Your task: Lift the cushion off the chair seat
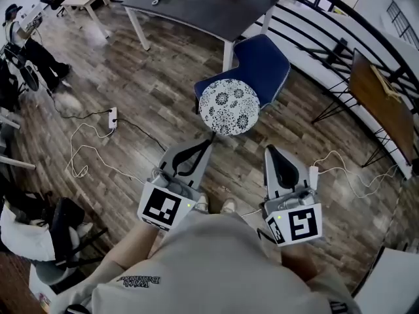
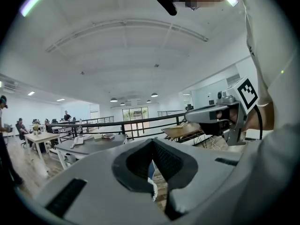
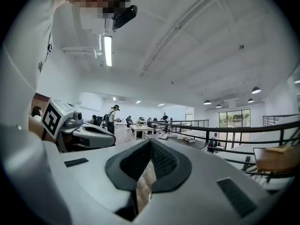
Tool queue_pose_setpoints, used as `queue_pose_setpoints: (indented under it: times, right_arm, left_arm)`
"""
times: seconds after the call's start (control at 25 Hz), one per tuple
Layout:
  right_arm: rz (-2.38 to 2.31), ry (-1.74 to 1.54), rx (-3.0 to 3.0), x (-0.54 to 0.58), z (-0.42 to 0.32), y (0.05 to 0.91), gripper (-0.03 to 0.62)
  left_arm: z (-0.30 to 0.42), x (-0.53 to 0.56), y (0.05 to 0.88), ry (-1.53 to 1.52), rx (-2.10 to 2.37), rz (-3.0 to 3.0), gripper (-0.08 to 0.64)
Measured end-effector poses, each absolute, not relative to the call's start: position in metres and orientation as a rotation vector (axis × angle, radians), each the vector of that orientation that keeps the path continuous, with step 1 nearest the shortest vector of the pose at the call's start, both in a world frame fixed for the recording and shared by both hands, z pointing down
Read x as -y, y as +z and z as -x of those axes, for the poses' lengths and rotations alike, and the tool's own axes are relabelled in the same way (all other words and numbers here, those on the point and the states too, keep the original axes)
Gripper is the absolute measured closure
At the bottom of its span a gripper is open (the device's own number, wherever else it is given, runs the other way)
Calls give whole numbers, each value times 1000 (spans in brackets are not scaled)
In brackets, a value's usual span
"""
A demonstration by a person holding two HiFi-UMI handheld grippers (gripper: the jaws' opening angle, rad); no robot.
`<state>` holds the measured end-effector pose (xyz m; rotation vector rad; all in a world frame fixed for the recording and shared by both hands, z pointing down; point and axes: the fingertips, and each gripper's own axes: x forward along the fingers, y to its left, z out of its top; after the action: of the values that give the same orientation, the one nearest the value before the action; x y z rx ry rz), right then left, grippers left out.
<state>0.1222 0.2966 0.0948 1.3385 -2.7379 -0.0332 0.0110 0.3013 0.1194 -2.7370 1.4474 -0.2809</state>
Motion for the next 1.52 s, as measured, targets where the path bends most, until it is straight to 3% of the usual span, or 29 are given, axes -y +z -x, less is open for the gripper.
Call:
queue_pose_setpoints:
  times: [0.68,1.52]
  right_arm:
    - [-1353,123,2746,-302,-169,121,589]
    - [-1398,-46,2774,-286,-225,106,589]
  left_arm:
    - [-57,-304,140,-348,-1455,2770,557]
    - [-96,-299,140,-306,-1550,2725,555]
